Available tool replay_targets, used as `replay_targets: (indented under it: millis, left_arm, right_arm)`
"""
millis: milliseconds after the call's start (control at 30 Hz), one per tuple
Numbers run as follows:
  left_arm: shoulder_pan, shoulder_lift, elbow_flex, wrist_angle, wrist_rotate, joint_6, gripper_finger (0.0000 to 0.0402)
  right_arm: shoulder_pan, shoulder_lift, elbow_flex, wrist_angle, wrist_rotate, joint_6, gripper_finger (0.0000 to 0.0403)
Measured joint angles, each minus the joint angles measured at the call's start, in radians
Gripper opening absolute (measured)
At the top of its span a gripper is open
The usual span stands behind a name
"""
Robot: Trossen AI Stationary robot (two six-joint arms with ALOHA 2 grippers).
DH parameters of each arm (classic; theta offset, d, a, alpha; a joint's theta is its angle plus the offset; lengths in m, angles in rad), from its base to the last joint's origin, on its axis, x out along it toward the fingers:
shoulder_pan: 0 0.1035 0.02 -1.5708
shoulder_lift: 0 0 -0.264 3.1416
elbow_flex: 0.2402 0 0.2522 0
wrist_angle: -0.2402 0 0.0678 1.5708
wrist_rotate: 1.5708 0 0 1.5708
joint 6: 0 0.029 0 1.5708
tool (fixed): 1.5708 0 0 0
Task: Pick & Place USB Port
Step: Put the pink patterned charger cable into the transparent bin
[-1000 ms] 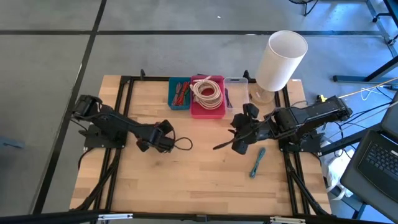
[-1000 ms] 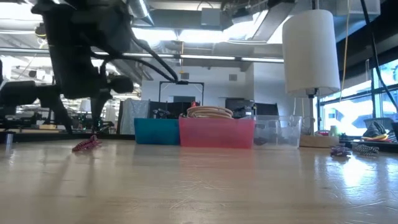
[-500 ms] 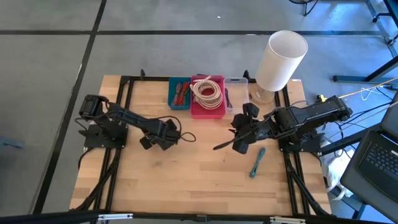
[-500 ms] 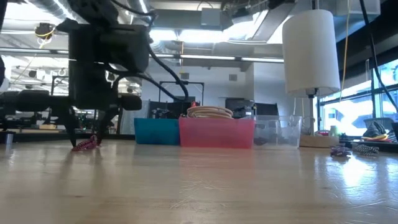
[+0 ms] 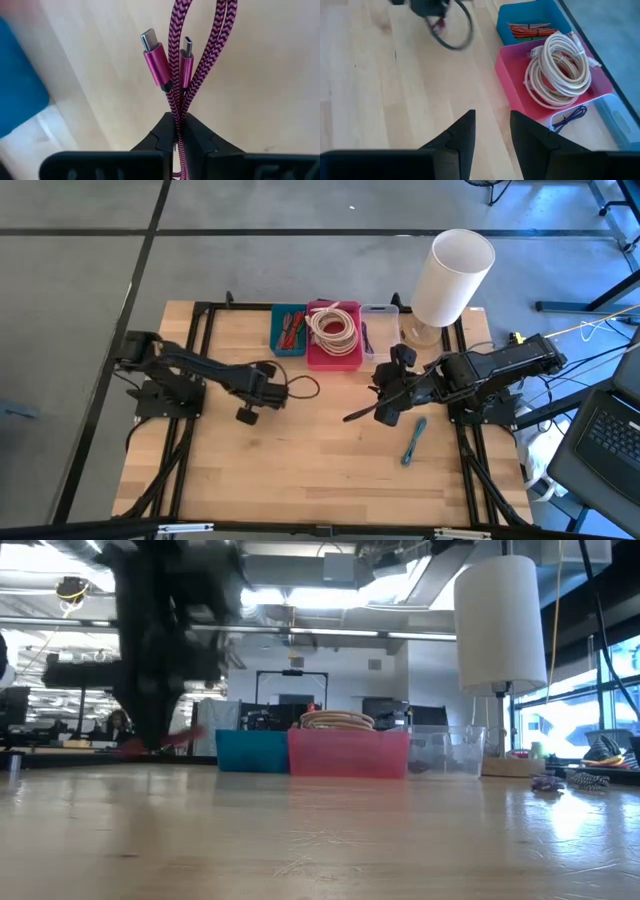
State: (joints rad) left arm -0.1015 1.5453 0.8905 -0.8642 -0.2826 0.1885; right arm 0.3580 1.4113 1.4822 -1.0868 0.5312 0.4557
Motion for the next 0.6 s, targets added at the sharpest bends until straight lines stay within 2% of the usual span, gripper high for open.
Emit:
replay_targets:
  millis: [67,167,233,333,400,467,533,600]
  left_arm:
    - [-0.029,-0.079,-0.001,0.073,0.0,-0.105,0.0012]
    - [-0.081,-0.228,-0.03,0.342,-0.083,-0.214,0.0012]
    - [-0.121,-0.318,-0.099,0.628,-0.112,-0.213,0.0012]
    - [-0.16,-0.407,-0.236,1.122,-0.098,-0.147,0.0012]
    - [-0.171,-0.415,-0.332,1.45,-0.06,-0.113,0.0012]
    - [-0.173,-0.394,-0.407,1.702,0.001,-0.101,0.0012]
    - [-0.173,-0.362,-0.441,1.882,0.044,-0.104,0.0012]
    - [-0.172,-0.333,-0.441,1.956,0.064,-0.105,0.0012]
  right_arm:
    - [0.0,0.0,0.0,-0.005,0.0,-0.016,0.0125]
    - [0.019,0.0,0.0,-0.007,0.033,-0.026,0.0125]
    - [0.048,0.0,-0.001,-0.005,0.091,-0.035,0.0125]
    - [0.112,-0.01,-0.046,0.079,0.217,-0.057,0.0125]
    - [0.153,-0.026,-0.109,0.181,0.27,-0.086,0.0125]
    - [0.175,-0.043,-0.178,0.303,0.284,-0.119,0.0125]
    - [0.18,-0.055,-0.24,0.414,0.278,-0.142,0.0125]
    - [0.179,-0.062,-0.28,0.54,0.258,-0.181,0.0125]
